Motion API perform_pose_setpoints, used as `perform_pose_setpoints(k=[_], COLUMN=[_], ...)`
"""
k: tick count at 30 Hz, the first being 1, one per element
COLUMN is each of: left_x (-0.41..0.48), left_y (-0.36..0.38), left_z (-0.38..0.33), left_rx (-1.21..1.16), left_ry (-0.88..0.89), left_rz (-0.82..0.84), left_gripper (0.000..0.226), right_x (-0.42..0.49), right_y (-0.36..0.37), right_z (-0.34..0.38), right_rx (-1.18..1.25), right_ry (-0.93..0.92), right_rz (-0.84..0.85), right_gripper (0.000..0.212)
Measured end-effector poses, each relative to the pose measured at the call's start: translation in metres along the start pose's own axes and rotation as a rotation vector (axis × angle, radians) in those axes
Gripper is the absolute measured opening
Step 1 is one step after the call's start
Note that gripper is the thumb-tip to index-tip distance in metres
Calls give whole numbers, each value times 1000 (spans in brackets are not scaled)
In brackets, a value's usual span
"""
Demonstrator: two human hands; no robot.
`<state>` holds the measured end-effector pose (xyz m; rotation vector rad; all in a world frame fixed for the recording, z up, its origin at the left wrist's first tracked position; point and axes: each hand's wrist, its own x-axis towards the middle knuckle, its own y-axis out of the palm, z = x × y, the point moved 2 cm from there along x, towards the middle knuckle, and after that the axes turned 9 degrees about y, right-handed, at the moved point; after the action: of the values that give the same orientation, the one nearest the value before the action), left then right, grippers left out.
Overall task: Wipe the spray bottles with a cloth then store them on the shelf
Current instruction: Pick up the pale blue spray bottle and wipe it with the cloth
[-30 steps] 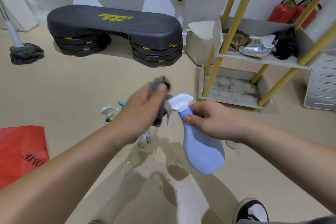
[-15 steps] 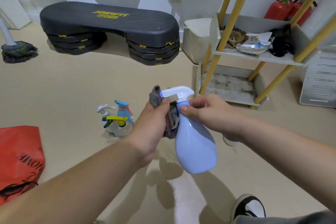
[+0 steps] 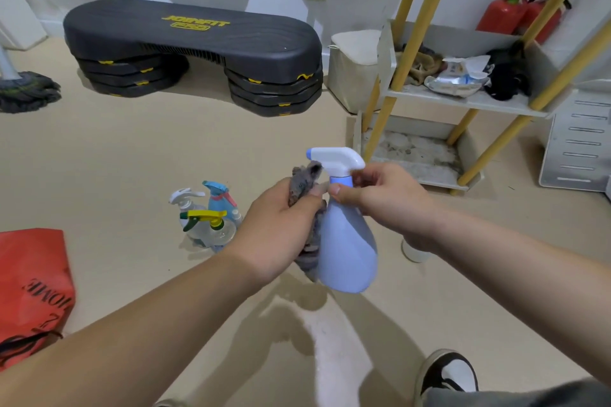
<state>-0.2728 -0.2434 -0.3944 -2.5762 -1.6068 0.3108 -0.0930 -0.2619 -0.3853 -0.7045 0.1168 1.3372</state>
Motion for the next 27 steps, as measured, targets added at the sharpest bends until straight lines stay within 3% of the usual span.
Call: perform_pose_setpoints(k=[5,10,12,16,20,23,27], left_x=[-4,-5,-2,6,13,14,14], left_y=[9,0,-8,-27,-39,-38,-34], left_z=[3,-1,-3,-12,-12,-10,-9], left_rx=[-36,-65,-11,11,-256,-461,-588], left_ry=[50,56,79,115,29,-67,-129], left_rz=[71,75,33,64,269,345,378], left_gripper=[35,38,30,8,37,48,46], right_x=[-13,-30,-33,-29,-21,-21,-21], right_y=[14,16,14,9,3,1,3], right_z=[14,28,29,27,30,31,28], right_rx=[-153,-236,-216,-126,151,256,245], right_ry=[-184,-237,-228,-163,-73,-37,-44], right_rz=[-19,189,289,318,181,236,326], right_gripper=[10,35,50,31,11,23,35])
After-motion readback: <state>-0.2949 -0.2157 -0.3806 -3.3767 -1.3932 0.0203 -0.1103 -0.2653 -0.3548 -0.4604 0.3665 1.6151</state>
